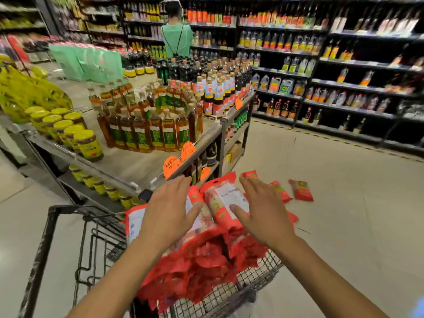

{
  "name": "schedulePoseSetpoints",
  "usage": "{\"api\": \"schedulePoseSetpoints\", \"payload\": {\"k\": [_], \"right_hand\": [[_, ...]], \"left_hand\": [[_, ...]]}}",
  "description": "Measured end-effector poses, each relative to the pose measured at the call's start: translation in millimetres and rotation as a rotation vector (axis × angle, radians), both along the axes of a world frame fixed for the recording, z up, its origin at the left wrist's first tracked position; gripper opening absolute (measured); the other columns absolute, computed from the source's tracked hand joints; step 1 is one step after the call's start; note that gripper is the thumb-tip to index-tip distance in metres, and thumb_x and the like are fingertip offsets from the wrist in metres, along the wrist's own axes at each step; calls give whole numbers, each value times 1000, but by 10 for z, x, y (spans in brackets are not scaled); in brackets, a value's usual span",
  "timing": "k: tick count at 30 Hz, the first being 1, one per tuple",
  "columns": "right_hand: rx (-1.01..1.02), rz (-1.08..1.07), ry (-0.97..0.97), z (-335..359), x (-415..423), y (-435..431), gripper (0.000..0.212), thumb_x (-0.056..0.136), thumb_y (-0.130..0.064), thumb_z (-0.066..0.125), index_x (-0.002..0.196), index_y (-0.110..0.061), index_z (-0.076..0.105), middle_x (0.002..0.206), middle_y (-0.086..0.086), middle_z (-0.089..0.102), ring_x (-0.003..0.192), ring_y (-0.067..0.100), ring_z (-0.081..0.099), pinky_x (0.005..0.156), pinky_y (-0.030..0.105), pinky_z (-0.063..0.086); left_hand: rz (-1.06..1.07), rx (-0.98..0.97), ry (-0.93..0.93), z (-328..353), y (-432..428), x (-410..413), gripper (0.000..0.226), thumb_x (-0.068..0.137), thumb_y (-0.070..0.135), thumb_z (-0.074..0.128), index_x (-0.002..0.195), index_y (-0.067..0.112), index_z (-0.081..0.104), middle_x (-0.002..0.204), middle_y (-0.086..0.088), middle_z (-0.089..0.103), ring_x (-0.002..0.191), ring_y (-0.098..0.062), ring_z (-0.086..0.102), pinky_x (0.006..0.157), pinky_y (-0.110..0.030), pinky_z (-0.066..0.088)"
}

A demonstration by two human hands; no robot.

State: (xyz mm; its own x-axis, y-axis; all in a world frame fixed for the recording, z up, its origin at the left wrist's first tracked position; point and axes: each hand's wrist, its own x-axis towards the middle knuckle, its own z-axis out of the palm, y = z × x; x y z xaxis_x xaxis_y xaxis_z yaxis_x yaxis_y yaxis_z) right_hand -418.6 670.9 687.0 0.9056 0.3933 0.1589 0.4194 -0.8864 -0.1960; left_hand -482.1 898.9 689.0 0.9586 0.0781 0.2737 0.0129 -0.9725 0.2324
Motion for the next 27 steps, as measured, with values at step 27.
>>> {"api": "schedulePoseSetpoints", "payload": {"k": [27], "right_hand": [[5, -662, -107, 730, -1427, -2326, 92, 83, -75, 12, 162, -26, 11, 167, 2, 22, 154, 22, 19, 125, 43, 16]], "left_hand": [[-575, 56, -178, 602, -2373, 239, 79, 91, 61, 41, 150, 8, 43, 149, -17, 49, 134, -40, 46, 111, -55, 38]]}}
